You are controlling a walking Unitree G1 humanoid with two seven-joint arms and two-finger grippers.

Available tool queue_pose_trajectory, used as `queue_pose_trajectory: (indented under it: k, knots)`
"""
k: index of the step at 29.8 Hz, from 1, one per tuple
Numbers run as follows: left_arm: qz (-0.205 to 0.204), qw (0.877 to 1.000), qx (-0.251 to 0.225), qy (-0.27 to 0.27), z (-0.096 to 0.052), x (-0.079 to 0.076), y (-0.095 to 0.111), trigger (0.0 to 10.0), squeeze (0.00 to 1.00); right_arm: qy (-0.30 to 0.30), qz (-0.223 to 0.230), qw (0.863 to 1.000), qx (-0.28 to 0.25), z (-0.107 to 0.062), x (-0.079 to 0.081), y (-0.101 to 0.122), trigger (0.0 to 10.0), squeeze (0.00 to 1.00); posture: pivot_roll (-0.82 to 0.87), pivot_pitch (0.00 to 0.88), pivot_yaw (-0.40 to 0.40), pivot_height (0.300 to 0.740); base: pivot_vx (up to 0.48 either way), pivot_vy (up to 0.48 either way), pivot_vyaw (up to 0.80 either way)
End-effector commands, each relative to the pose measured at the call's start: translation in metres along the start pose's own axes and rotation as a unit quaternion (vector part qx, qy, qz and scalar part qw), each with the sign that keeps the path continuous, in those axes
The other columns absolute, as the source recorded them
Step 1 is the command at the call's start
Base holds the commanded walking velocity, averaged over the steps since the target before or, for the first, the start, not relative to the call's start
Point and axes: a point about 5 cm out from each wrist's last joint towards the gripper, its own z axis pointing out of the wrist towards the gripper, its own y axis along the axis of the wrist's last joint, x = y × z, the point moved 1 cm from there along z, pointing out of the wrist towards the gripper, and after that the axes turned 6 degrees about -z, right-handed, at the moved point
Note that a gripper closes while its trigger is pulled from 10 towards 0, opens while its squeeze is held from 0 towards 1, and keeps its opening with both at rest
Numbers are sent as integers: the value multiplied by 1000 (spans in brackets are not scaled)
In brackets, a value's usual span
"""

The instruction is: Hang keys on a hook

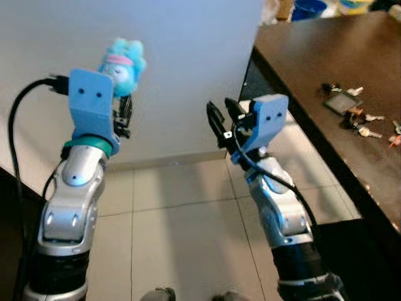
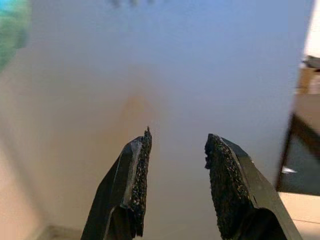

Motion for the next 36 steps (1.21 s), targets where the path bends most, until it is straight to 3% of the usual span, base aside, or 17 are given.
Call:
queue_pose_trajectory:
  k: [1,22,25,28,31,36]
  knots:
    - [7,1000,5,16,-2,9,-3,10000,0,14,10,1000,-3,2,10,1,10000,0,124,51,103,740,480,0,0]
    - [9,1000,-5,15,-1,8,1,10000,0,20,12,1000,-4,2,12,1,10000,0,125,58,104,740,480,0,0]
    - [-5,998,-62,3,-4,4,19,10000,0,34,5,999,-24,0,13,5,10000,0,124,61,102,740,480,0,0]
    - [-6,997,-78,4,-5,4,25,10000,0,39,4,999,-31,-1,13,7,10000,0,125,61,101,740,395,0,0]
    - [2,991,-128,33,-5,9,45,10000,0,41,3,998,-36,-3,11,7,10000,0,124,62,97,740,339,0,0]
    - [3,987,-154,44,-4,11,58,10000,0,41,2,999,-36,-3,9,7,10000,0,122,60,94,740,330,0,0]
